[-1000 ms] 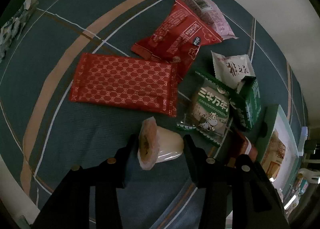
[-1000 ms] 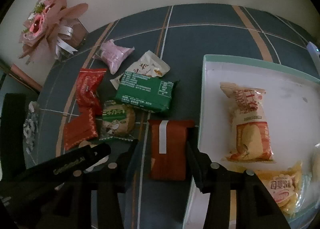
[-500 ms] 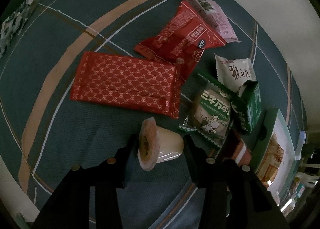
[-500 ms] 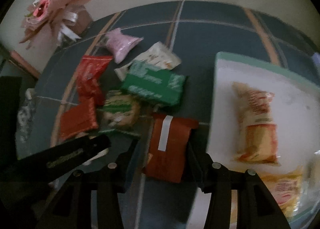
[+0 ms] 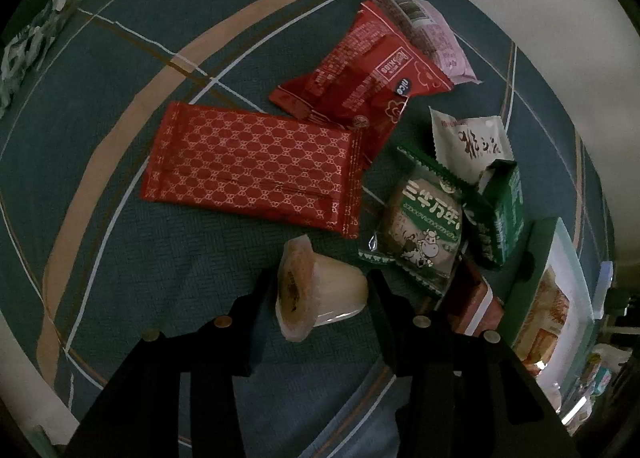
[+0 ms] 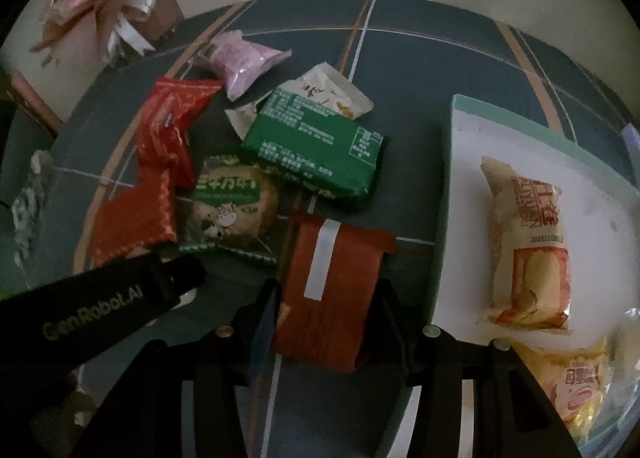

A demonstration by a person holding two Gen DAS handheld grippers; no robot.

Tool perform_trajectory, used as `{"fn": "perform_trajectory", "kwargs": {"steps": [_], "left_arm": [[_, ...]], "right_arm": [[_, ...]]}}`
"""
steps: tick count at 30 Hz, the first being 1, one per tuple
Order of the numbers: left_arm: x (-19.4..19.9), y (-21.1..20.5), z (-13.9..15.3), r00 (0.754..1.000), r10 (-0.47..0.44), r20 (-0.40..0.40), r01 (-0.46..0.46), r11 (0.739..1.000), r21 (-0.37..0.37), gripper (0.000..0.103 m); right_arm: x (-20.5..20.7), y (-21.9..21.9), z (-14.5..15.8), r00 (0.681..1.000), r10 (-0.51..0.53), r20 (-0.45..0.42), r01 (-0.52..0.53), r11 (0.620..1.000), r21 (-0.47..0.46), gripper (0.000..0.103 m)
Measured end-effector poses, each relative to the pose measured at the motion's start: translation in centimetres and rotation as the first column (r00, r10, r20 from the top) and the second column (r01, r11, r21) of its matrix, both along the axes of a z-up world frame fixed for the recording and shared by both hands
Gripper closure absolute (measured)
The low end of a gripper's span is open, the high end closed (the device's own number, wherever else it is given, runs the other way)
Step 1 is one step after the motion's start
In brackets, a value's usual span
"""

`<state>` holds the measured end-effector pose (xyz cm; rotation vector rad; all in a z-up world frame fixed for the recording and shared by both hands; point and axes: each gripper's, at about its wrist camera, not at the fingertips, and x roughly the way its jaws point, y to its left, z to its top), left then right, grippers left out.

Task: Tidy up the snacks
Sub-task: 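Grasp the red white-striped pack with the right gripper while the left grasps the cream cup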

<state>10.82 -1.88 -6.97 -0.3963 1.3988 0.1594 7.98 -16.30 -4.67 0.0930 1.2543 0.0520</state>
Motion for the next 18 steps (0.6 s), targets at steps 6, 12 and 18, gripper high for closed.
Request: {"fn": "perform_trajectory", "kwargs": {"steps": [6,12,18], "left_arm": [[-0.1,-0.2,-0.1,1.0,-0.009,0.003,0.009,1.0,0.024,0.055],[-0.1,-0.3,-0.1,1.0,-0.006,0.004,0.006,1.0,0.027,0.055],[-0.2,-0.4,0.5,1.0,0.002,0.005,-0.002,1.0,0.02,0.056]], "right_arm": [[-0.3,1.3,-0.3,0.999,0.027,0.017,-0.026,0.997,-0.077,0.051],[-0.4,1.4,-0.4,0.999,0.032,0.025,-0.03,0.997,-0.073,0.052],[-0.3,0.6,-0.5,1.0,0.023,0.022,-0.021,0.998,-0.066,0.06]]}}
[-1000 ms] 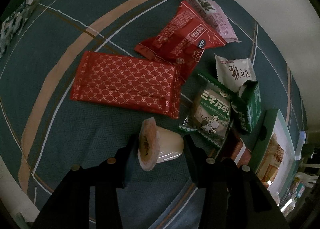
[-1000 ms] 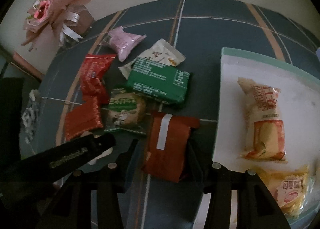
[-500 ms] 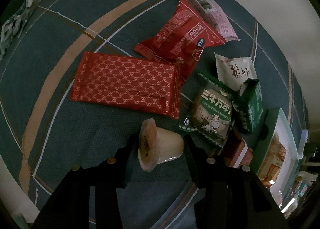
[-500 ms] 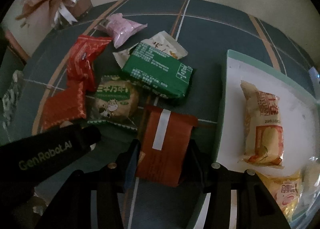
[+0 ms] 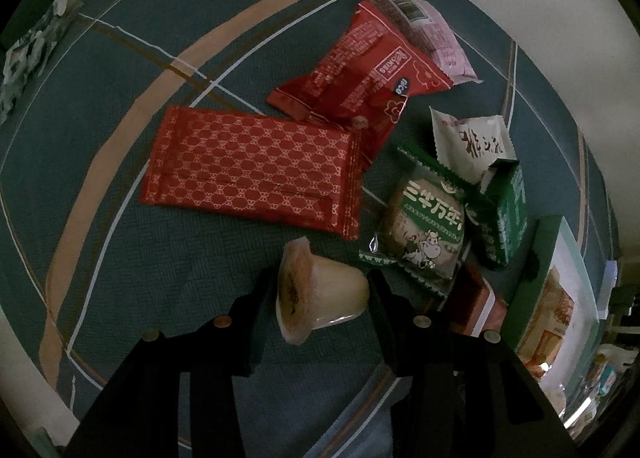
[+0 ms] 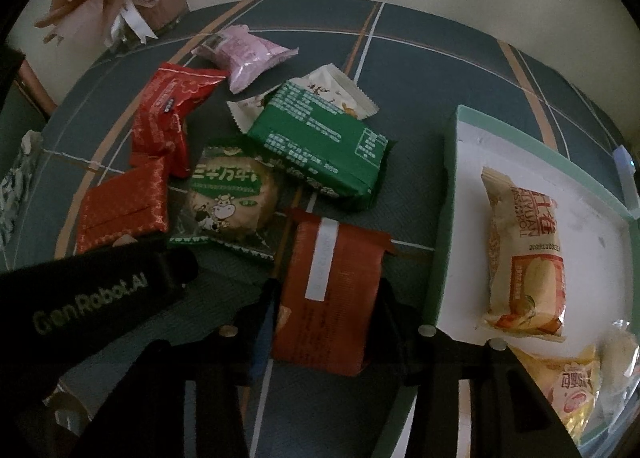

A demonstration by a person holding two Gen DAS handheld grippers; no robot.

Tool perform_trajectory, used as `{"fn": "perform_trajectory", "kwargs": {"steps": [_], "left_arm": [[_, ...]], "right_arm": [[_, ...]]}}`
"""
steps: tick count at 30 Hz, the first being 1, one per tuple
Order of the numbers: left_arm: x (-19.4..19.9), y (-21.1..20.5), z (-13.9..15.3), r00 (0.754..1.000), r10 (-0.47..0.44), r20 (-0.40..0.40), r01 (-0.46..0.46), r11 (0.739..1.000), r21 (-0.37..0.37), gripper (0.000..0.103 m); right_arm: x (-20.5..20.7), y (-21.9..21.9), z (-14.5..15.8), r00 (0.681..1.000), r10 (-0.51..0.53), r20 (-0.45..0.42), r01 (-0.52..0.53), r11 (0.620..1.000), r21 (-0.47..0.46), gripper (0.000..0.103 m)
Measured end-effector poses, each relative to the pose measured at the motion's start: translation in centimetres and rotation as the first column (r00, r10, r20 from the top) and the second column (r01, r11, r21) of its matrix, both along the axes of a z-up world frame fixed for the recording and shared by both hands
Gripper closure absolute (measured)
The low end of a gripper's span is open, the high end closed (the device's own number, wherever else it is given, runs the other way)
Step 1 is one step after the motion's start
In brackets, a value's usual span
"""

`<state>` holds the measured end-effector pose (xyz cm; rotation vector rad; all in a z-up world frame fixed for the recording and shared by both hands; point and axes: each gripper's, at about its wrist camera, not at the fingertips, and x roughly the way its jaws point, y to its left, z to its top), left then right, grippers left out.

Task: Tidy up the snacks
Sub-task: 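Grasp the red white-striped pack with the right gripper while the left grasps the cream cup, then carry the red pack with the right gripper while the left carries the cream cup over the tray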

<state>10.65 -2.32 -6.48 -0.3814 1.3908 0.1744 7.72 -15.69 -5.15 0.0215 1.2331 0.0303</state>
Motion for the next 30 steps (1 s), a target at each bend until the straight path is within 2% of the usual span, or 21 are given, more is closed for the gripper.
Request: {"fn": "perform_trajectory", "kwargs": {"steps": [3,10,18,25,30], "left_arm": [[0.0,0.1,0.6,1.0,0.0,0.015,0.0,1.0,0.008,0.058],[0.3,0.0,2.5,0.998,-0.002,0.061,0.001,1.0,0.009,0.061],[0.4,0.6,6.6,0.987,0.003,0.159,-0.002,1.0,-0.005,0.061],[-0.4,-0.2,9.5,0.975,-0.001,0.224,0.005,1.0,-0.017,0.061],[-0.6,-2.1,9.6,0.972,-0.033,0.232,0.043,0.998,-0.038,0.061]], "right_arm": [[0.1,-0.9,0.4,0.999,-0.035,-0.028,0.035,0.999,0.026,0.061],[-0.2,-2.1,2.4,0.998,-0.06,-0.006,0.061,0.994,0.089,0.061],[-0.5,-4.3,5.1,0.993,-0.114,0.043,0.106,0.981,0.164,0.061],[-0.6,-6.1,6.5,0.985,-0.163,0.051,0.15,0.968,0.203,0.061],[-1.2,-9.4,7.3,0.972,-0.232,0.047,0.216,0.95,0.226,0.061]]}}
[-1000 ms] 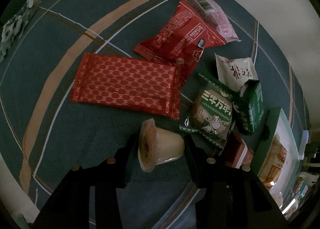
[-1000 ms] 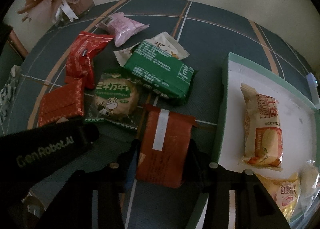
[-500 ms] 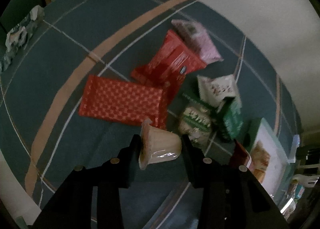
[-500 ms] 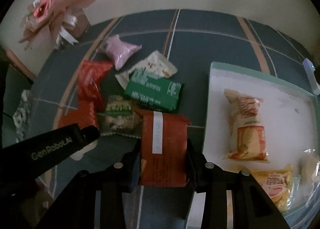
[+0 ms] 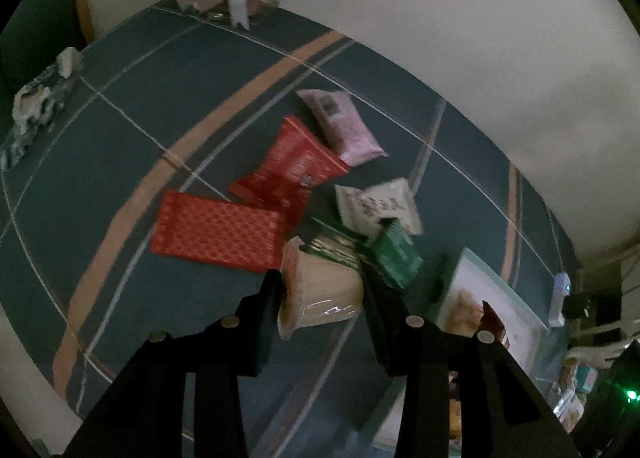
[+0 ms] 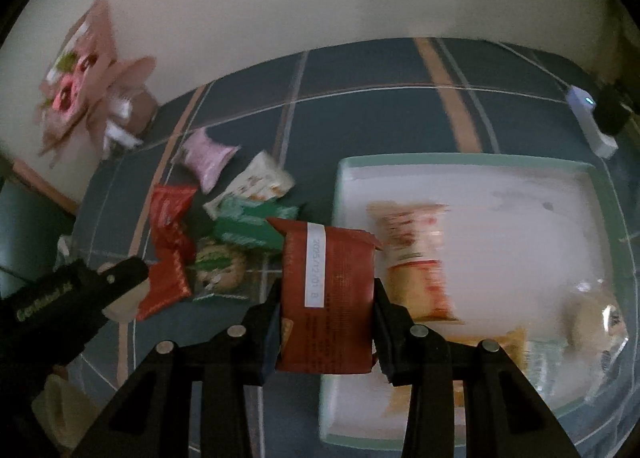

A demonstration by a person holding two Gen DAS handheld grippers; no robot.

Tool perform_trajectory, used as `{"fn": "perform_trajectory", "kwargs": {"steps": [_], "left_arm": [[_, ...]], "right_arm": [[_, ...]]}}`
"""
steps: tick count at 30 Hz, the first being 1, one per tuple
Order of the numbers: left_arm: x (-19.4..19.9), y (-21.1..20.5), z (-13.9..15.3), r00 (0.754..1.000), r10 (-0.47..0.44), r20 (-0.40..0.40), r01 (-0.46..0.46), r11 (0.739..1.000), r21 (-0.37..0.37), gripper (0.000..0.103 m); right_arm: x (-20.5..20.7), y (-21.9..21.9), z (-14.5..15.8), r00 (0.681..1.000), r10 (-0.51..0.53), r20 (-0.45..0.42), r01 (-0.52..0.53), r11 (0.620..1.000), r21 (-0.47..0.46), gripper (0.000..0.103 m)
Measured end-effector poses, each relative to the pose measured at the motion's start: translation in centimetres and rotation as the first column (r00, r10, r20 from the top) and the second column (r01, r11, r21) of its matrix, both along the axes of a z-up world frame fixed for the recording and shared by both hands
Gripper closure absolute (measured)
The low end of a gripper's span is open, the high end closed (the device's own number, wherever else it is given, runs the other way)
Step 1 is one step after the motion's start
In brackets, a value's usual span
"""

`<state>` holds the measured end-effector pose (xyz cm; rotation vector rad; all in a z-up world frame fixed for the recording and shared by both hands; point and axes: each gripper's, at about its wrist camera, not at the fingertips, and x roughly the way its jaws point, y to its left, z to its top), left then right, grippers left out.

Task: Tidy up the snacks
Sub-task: 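Carry the red pack with the right gripper while the left carries the cream cup over the tray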

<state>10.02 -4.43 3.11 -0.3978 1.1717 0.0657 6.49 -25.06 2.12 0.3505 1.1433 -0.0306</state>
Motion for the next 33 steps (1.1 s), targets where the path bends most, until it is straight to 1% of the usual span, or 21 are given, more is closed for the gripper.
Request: {"fn": "perform_trajectory", "kwargs": {"steps": [3,7,10,14,18,20,24,27,30,33], "left_arm": [[-0.3,-2.0,-0.2,0.999,-0.046,-0.001,0.046,0.998,-0.038,0.061],[-0.8,-5.2,0.0,0.992,-0.123,0.011,0.123,0.992,-0.031,0.061],[-1.4,-8.5,0.3,0.98,-0.199,0.021,0.199,0.98,-0.023,0.061],[-2.5,-13.0,0.8,0.95,-0.311,0.041,0.311,0.95,0.005,0.061],[-3.8,-17.3,0.8,0.906,-0.421,0.054,0.42,0.907,0.029,0.061],[-4.3,-18.7,0.4,0.889,-0.455,0.056,0.454,0.89,0.035,0.061],[-4.5,-20.6,-0.7,0.867,-0.495,0.052,0.493,0.869,0.043,0.061],[-4.4,-21.4,-1.5,0.857,-0.513,0.051,0.511,0.858,0.06,0.061],[-4.2,-21.8,-1.9,0.85,-0.524,0.063,0.519,0.851,0.077,0.061],[-3.9,-21.9,-2.3,0.848,-0.524,0.081,0.518,0.851,0.084,0.061]], "right_arm": [[-0.4,-2.4,0.2,0.999,-0.045,-0.001,0.045,0.999,0.014,0.061],[-1.2,-6.0,0.2,0.993,-0.119,-0.006,0.119,0.992,0.034,0.061],[-2.0,-8.8,0.4,0.984,-0.175,-0.004,0.175,0.983,0.049,0.061],[-3.4,-12.8,0.6,0.965,-0.261,-0.001,0.26,0.963,0.069,0.061],[-4.6,-16.1,0.5,0.944,-0.331,-0.003,0.33,0.942,0.067,0.061],[-5.2,-17.4,0.4,0.936,-0.352,-0.007,0.352,0.934,0.064,0.061],[-5.9,-19.0,0.1,0.927,-0.375,-0.009,0.375,0.925,0.057,0.061],[-5.8,-19.6,-0.3,0.928,-0.373,-0.013,0.374,0.926,0.058,0.061],[-5.5,-19.2,-0.6,0.934,-0.357,-0.017,0.357,0.932,0.06,0.061],[-4.9,-18.5,-1.1,0.945,-0.326,-0.014,0.326,0.944,0.054,0.061]]}}
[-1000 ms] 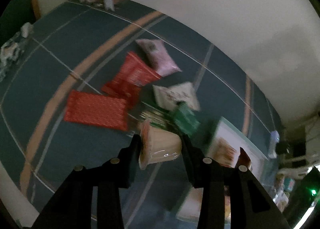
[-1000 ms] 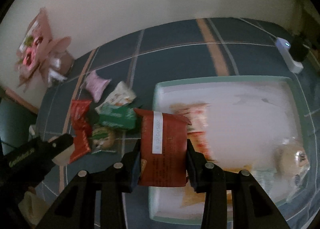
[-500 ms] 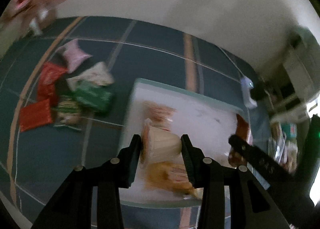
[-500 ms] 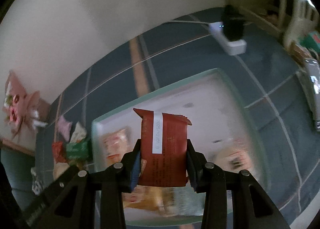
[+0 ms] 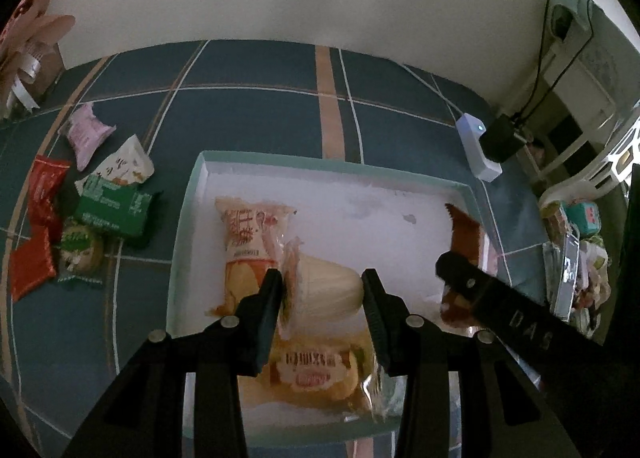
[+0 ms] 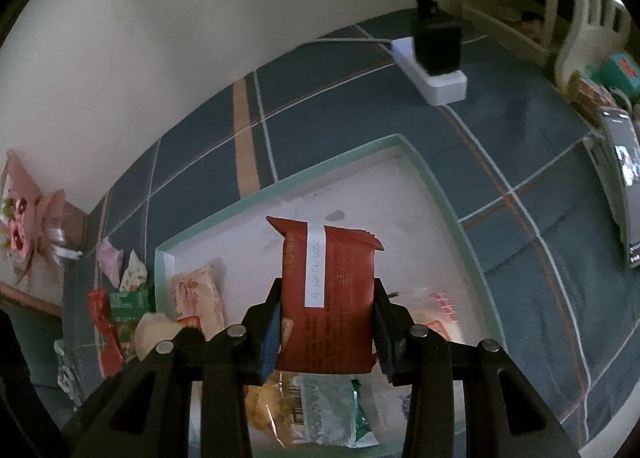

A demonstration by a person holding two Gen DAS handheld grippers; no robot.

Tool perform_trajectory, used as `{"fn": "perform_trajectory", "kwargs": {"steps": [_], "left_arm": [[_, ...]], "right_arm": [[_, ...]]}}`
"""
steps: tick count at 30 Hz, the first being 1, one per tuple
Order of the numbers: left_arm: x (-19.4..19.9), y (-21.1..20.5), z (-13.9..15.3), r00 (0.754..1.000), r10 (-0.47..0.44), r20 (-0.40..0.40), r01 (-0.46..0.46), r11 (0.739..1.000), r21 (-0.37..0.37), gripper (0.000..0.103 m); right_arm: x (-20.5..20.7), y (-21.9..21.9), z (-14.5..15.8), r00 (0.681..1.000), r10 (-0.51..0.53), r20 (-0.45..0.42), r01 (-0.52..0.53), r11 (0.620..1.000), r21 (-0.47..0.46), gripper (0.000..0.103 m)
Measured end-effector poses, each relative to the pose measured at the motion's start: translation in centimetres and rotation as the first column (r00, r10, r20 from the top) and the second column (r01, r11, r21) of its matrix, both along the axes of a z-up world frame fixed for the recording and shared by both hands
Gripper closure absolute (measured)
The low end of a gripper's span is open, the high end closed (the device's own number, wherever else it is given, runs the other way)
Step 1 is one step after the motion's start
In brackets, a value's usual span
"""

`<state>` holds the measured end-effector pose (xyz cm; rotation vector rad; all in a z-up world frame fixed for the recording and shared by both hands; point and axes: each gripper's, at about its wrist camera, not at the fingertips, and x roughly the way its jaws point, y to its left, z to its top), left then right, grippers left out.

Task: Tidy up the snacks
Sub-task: 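Carry the red pack with the right gripper while the left carries the cream cup over the tray, then open both grippers to drop the cream cup and red pack into the tray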

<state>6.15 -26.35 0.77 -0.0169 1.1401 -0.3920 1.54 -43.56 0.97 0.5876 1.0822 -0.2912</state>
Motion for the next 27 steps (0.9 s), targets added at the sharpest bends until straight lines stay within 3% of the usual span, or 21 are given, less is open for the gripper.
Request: {"fn": "perform_trajectory", "kwargs": {"steps": [11,16,22,24,27], "left_arm": [[0.8,-0.3,-1.2,1.0,0.006,-0.008,-0.006,1.0,-0.016,0.06],[0.7,0.0,-0.4,1.0,0.008,0.012,-0.008,1.0,-0.021,0.05],[1.1,0.7,0.2,1.0,0.021,-0.006,-0.021,1.0,-0.018,0.044],[1.2,1.1,0.4,0.999,0.04,-0.006,-0.04,0.999,0.013,0.04],[1.4,2.2,0.8,0.996,0.09,-0.01,-0.09,0.995,0.051,0.026]], "right_arm": [[0.5,0.2,-1.4,1.0,-0.011,-0.025,0.011,1.0,0.009,0.061],[0.4,-0.1,-1.3,0.999,-0.031,-0.023,0.032,0.999,0.025,0.06],[0.4,0.3,-0.3,1.0,-0.023,-0.021,0.023,1.0,0.007,0.059],[0.5,0.6,0.1,0.999,-0.023,-0.027,0.023,1.0,-0.018,0.053],[0.5,0.7,0.2,0.998,-0.041,-0.058,0.037,0.998,-0.057,0.03]]}}
